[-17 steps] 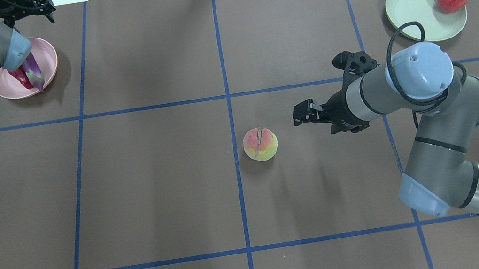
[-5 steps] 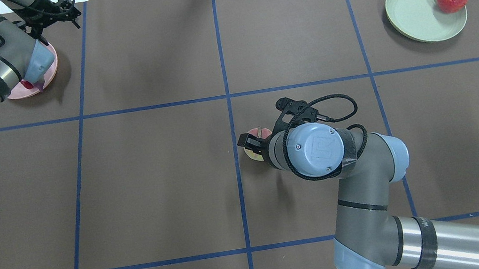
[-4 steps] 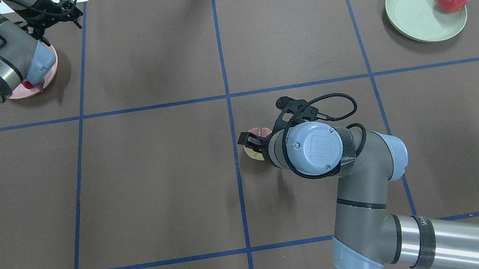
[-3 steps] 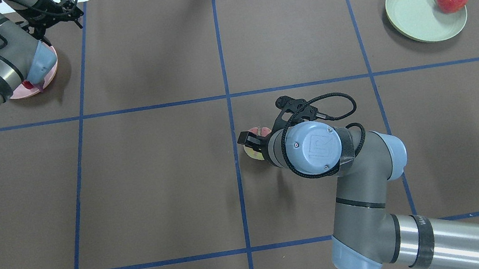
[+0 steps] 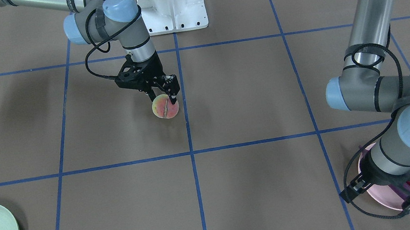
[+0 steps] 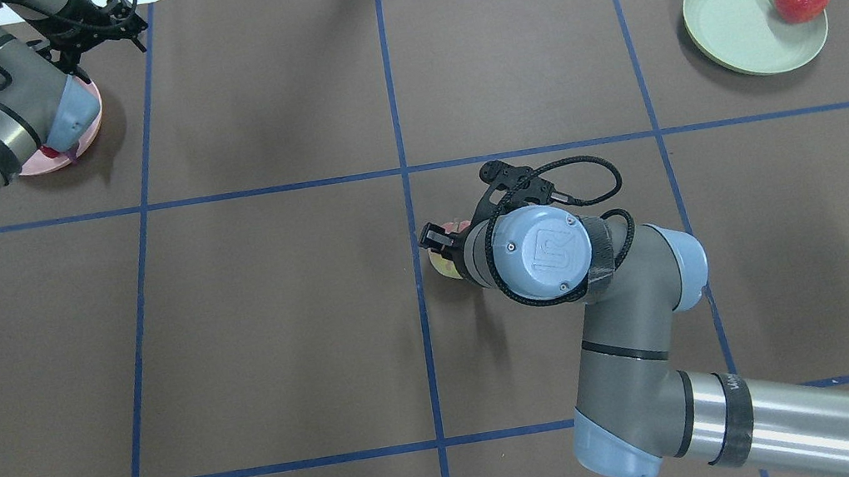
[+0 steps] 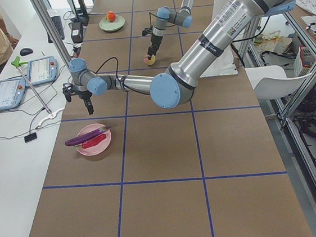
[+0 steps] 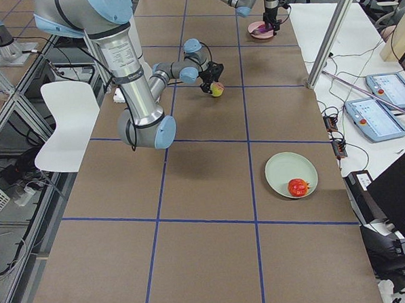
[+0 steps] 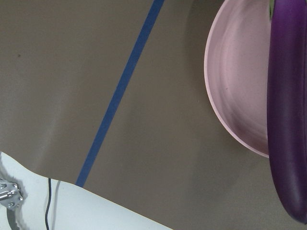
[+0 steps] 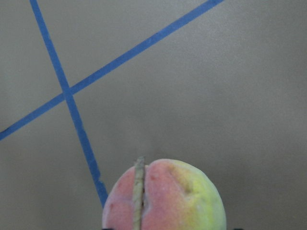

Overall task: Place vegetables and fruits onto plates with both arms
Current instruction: 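Carry the peach to the green plate while the left gripper releases the eggplant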

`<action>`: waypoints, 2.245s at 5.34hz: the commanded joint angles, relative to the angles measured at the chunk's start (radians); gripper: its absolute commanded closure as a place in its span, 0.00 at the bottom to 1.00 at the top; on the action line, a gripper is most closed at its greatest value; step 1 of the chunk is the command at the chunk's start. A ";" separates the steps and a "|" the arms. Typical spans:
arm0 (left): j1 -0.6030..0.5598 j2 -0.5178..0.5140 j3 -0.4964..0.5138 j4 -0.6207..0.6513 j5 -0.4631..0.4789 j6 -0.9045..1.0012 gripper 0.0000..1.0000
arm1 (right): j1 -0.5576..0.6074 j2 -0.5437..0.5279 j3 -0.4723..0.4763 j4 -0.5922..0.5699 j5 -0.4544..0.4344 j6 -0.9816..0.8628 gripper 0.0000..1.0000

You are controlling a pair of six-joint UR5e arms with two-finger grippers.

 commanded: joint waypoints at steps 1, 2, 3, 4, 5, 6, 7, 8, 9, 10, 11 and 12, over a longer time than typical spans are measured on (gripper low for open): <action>0.003 0.004 -0.009 0.000 0.000 -0.001 0.00 | 0.042 0.010 0.002 0.000 0.011 -0.004 1.00; 0.003 0.004 -0.021 0.002 0.000 -0.016 0.00 | 0.083 0.011 0.011 -0.010 0.033 -0.010 1.00; 0.004 0.003 -0.030 0.003 0.000 -0.028 0.00 | 0.155 0.010 0.017 -0.011 0.126 -0.021 1.00; 0.003 0.006 -0.070 0.006 -0.007 -0.028 0.00 | 0.233 0.005 0.015 -0.029 0.156 -0.073 1.00; 0.004 0.056 -0.169 0.026 -0.012 -0.025 0.00 | 0.342 -0.001 0.011 -0.073 0.225 -0.210 1.00; 0.004 0.163 -0.317 0.026 -0.039 -0.014 0.00 | 0.439 -0.011 -0.024 -0.108 0.270 -0.365 1.00; 0.003 0.281 -0.484 0.026 -0.081 0.019 0.00 | 0.523 -0.013 -0.108 -0.109 0.296 -0.520 1.00; 0.007 0.411 -0.647 0.026 -0.083 0.033 0.00 | 0.609 -0.013 -0.198 -0.106 0.343 -0.643 1.00; 0.012 0.456 -0.731 0.034 -0.081 0.033 0.00 | 0.681 -0.015 -0.313 -0.087 0.368 -0.793 1.00; 0.021 0.458 -0.789 0.139 -0.077 0.088 0.00 | 0.737 -0.016 -0.415 -0.048 0.411 -0.869 1.00; 0.022 0.458 -0.864 0.286 -0.060 0.157 0.00 | 0.752 -0.019 -0.505 0.009 0.417 -0.908 1.00; 0.024 0.492 -0.943 0.395 -0.008 0.236 0.00 | 0.751 -0.019 -0.582 0.070 0.416 -0.906 1.00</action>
